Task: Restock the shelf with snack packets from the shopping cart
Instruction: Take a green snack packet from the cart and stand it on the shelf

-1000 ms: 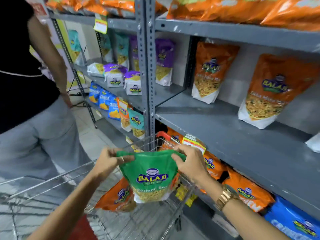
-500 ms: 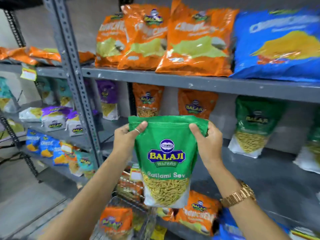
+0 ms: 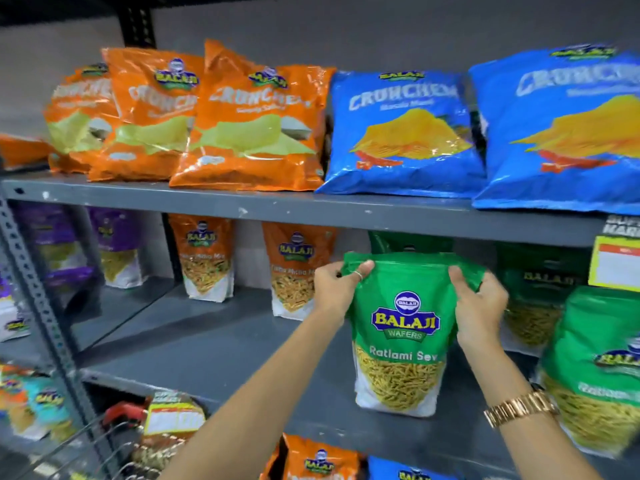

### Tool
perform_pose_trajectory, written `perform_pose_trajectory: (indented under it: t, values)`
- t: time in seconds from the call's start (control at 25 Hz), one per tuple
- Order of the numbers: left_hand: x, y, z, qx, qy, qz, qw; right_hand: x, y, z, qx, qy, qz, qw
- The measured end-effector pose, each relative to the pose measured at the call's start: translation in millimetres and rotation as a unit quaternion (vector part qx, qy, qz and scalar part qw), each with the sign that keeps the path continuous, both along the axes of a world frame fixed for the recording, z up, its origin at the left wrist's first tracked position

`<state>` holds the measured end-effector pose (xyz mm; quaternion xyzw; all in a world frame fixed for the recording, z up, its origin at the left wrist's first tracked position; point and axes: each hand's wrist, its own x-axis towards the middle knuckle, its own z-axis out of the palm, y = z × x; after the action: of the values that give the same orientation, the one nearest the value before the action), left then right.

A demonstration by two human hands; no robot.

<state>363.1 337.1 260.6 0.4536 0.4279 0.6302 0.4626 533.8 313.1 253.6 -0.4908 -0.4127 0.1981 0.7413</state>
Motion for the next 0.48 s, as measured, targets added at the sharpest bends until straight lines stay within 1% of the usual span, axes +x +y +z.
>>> perform_pose_trajectory:
  t: [0.16,0.28,0.36,0.44,0.48]
  values:
    - [43,20,-7,-0.014,-0.021,-0.04,0.999,38,23,-8,-0.035,0.037,-0.043,0.998]
    - [59,27,-11,-0.02,-0.006,-0.036,0.999,54,33,-14,-0.056,0.043,-0.066,0.995]
    - [64,30,-10,-0.026,0.009,-0.027,0.999,55,31,-16,-0.048,0.014,-0.109,0.993]
    - [64,29,-6,-0.037,0.019,-0.032,0.999,47,23,-18,-0.017,-0.05,-0.158,0.986]
    - [61,27,-5,-0.039,0.025,-0.044,0.998,39,17,-18,0.014,-0.091,-0.18,0.979]
